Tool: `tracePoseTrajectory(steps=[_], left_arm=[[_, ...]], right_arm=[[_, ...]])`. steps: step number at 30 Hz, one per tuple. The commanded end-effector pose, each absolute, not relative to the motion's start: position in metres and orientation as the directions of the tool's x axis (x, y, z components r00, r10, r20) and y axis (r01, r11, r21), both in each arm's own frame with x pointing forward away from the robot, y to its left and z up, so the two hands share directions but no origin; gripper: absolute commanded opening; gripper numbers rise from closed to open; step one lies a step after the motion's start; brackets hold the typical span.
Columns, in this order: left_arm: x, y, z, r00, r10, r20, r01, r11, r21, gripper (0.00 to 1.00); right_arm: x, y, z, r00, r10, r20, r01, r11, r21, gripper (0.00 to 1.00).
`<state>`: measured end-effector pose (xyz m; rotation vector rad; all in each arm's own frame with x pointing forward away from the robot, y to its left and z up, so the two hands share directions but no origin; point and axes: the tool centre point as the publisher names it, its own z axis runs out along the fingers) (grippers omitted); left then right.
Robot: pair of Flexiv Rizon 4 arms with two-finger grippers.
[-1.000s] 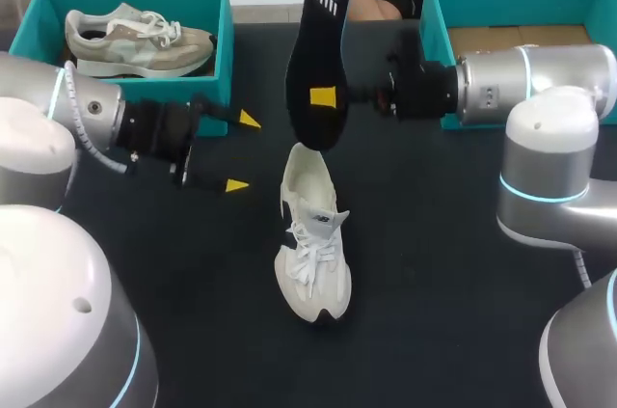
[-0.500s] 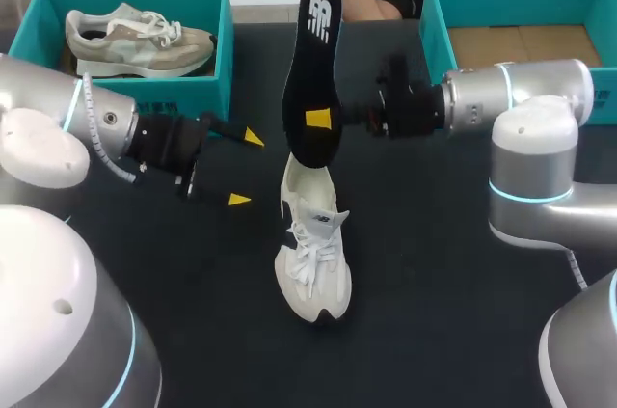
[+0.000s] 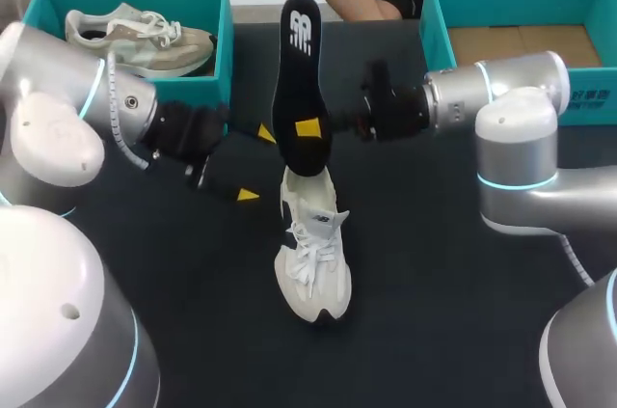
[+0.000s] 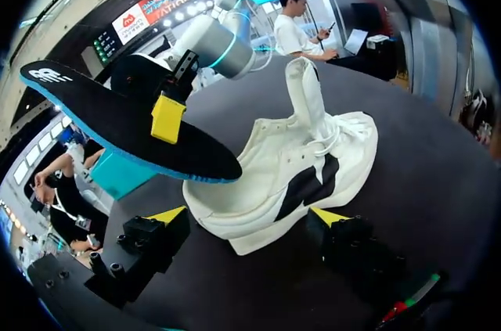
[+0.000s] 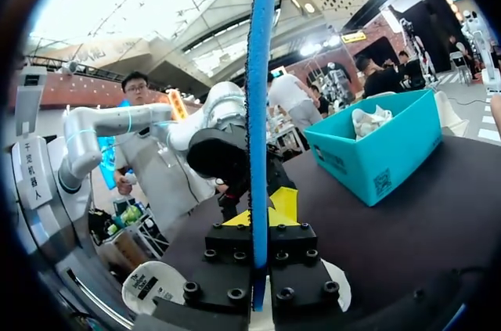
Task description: Take the shoe out of the shoebox, open the shoe tongue, remove and reinsert the insole, then place the shoe into the shoebox
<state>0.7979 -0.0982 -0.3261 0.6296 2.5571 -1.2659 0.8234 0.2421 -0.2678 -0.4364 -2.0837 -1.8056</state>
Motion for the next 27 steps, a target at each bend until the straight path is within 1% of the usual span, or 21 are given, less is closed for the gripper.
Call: tracePoseTrajectory(steps=[1, 11, 17, 21, 22, 27], left_arm=[[0.799, -0.104, -0.327, -0.885, 0.275, -0.376, 0.466, 0.541, -0.7, 1.0], [0.805, -0.11, -0.34, -0.894, 0.262, -0.363, 0.448, 0.546, -0.708, 1.0], [0.804, -0.11, -0.339, -0.9, 0.239, -0.363, 0.435, 0.537, -0.723, 1.0], [0.806, -0.11, -0.341, -0.9, 0.232, -0.369, 0.434, 0.565, -0.702, 1.0], [0.806, -0.11, -0.341, -0.904, 0.221, -0.366, 0.425, 0.551, -0.718, 1.0], [0.806, -0.11, -0.341, -0.904, 0.221, -0.366, 0.425, 0.551, -0.718, 1.0]], right_arm=[[0.82, 0.241, -0.271, -0.891, 0.014, 0.455, 0.452, 0.143, 0.881, 0.0], [0.814, 0.244, -0.288, -0.884, 0.011, 0.467, 0.464, 0.137, 0.875, 0.0], [0.813, 0.245, -0.286, -0.893, 0.016, 0.45, 0.448, 0.122, 0.885, 0.0], [0.813, 0.245, -0.286, -0.893, 0.016, 0.45, 0.448, 0.122, 0.885, 0.0], [0.813, 0.245, -0.286, -0.893, 0.016, 0.45, 0.448, 0.122, 0.885, 0.0], [0.813, 0.245, -0.286, -0.893, 0.016, 0.45, 0.448, 0.122, 0.885, 0.0]])
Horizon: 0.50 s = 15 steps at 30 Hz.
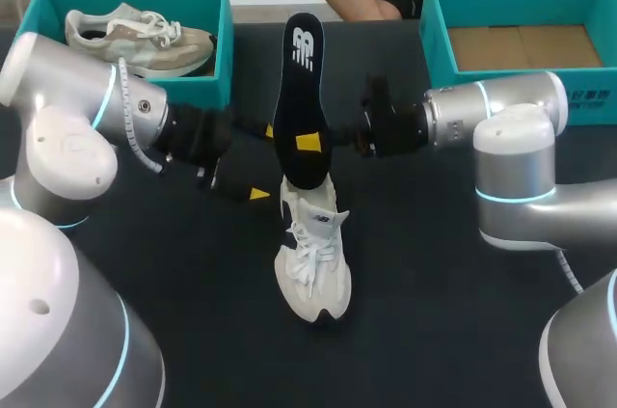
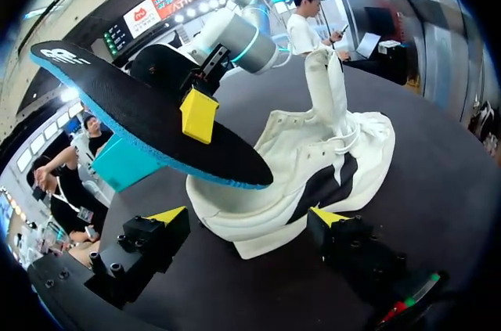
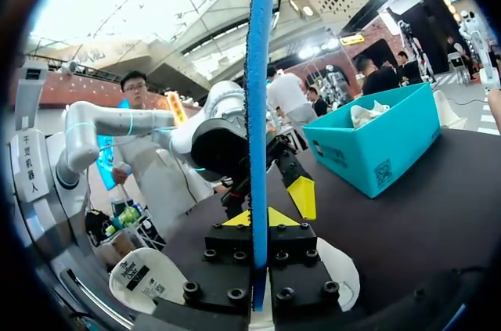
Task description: Take the shoe out of the shoebox, open the shoe tongue, remove and reinsert the insole, then place the shoe into the shoebox
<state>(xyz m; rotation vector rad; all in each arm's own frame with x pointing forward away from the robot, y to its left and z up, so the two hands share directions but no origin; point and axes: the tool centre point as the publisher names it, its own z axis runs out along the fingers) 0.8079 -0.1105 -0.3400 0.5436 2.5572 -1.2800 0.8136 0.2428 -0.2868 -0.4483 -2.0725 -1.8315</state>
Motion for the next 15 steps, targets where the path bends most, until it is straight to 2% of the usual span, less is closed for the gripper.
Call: tracePoseTrajectory(steps=[1, 15], left_arm=[[0.806, -0.11, -0.341, -0.904, 0.221, -0.366, 0.425, 0.551, -0.718, 1.0], [0.806, -0.11, -0.341, -0.904, 0.221, -0.366, 0.425, 0.551, -0.718, 1.0]], right_arm=[[0.813, 0.245, -0.286, -0.893, 0.016, 0.45, 0.448, 0.122, 0.885, 0.0], [0.812, 0.245, -0.312, -0.885, 0.01, 0.465, 0.463, 0.13, 0.877, 0.0]])
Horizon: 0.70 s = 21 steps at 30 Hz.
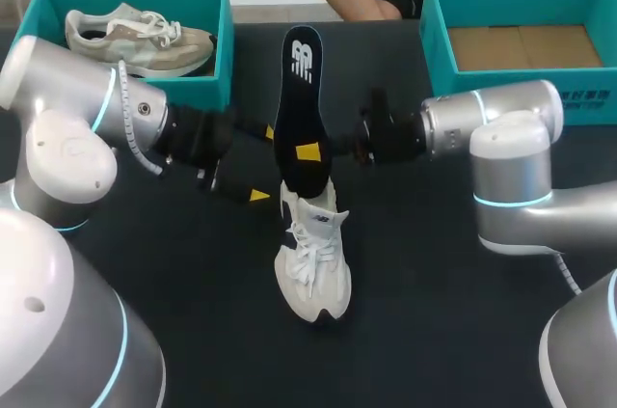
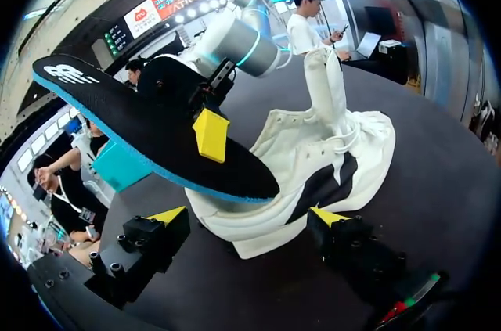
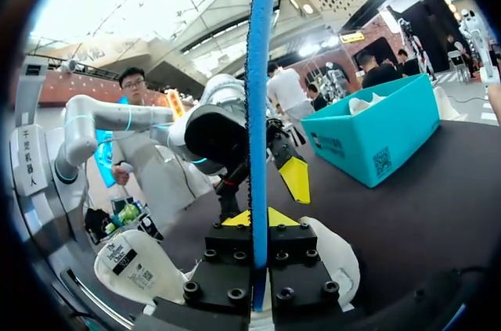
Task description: Take the shoe out of the shoebox, open the shoe tongue, remove and reinsert the insole, then place the shoe into the shoebox
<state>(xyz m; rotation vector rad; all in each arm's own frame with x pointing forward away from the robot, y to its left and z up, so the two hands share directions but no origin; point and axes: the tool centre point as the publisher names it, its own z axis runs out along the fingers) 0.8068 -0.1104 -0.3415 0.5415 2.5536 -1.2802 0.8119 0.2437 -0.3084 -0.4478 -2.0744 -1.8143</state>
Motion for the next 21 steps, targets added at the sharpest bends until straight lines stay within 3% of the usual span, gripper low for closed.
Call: tracePoseTrajectory(steps=[1, 21], left_arm=[[0.806, -0.11, -0.341, -0.904, 0.221, -0.366, 0.425, 0.551, -0.718, 1.0], [0.806, -0.11, -0.341, -0.904, 0.221, -0.366, 0.425, 0.551, -0.718, 1.0]], right_arm=[[0.811, 0.244, -0.313, -0.883, 0.011, 0.469, 0.466, 0.129, 0.875, 0.0], [0.773, 0.231, -0.35, -0.822, 0.035, 0.568, 0.566, 0.155, 0.81, 0.0]])
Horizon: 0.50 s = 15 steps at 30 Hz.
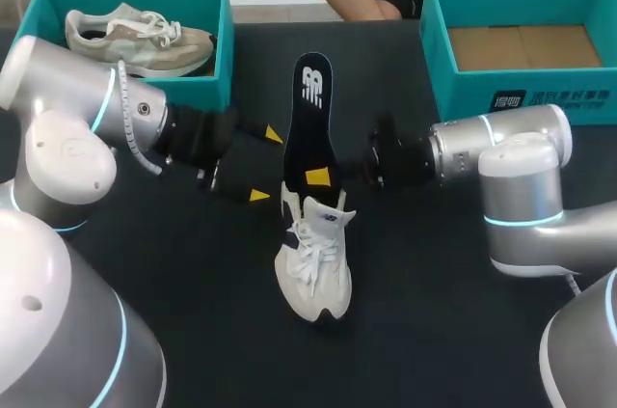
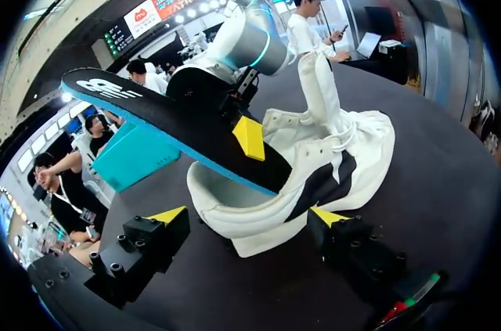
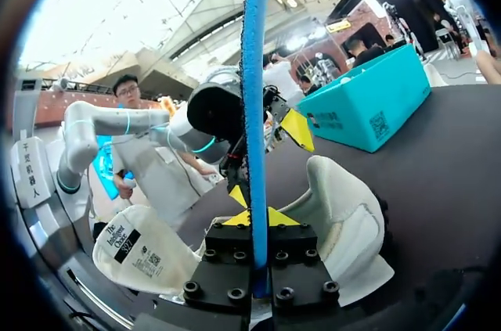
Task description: Take the shoe out of the shoebox, open the shoe tongue, remove and reinsert the insole, then place the shoe into the shoebox
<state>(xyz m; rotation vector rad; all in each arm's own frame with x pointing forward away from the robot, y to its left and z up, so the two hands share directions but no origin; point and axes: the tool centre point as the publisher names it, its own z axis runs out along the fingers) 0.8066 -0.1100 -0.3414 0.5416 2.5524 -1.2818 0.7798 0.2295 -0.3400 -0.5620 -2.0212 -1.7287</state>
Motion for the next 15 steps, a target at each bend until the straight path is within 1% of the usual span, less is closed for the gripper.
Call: tracePoseTrajectory(steps=[1, 8, 12, 13, 14, 15], left_arm=[[0.806, -0.11, -0.341, -0.904, 0.221, -0.366, 0.425, 0.551, -0.718, 1.0], [0.806, -0.11, -0.341, -0.904, 0.221, -0.366, 0.425, 0.551, -0.718, 1.0], [0.806, -0.11, -0.341, -0.904, 0.221, -0.366, 0.425, 0.551, -0.718, 1.0], [0.806, -0.11, -0.341, -0.904, 0.221, -0.366, 0.425, 0.551, -0.718, 1.0], [0.806, -0.11, -0.341, -0.904, 0.221, -0.366, 0.425, 0.551, -0.718, 1.0], [0.806, -0.11, -0.341, -0.904, 0.221, -0.366, 0.425, 0.551, -0.718, 1.0]], right_arm=[[0.771, 0.23, -0.353, -0.818, 0.036, 0.575, 0.573, 0.156, 0.805, 0.0], [0.763, 0.233, -0.361, -0.799, 0.042, 0.599, 0.596, 0.184, 0.782, 0.0], [0.767, 0.236, -0.355, -0.818, 0.044, 0.573, 0.571, 0.175, 0.802, 0.0], [0.768, 0.236, -0.353, -0.82, 0.044, 0.571, 0.569, 0.175, 0.803, 0.18], [0.77, 0.236, -0.351, -0.83, 0.045, 0.557, 0.555, 0.178, 0.813, 0.32], [0.771, 0.237, -0.348, -0.835, 0.046, 0.549, 0.548, 0.175, 0.818, 0.37]])
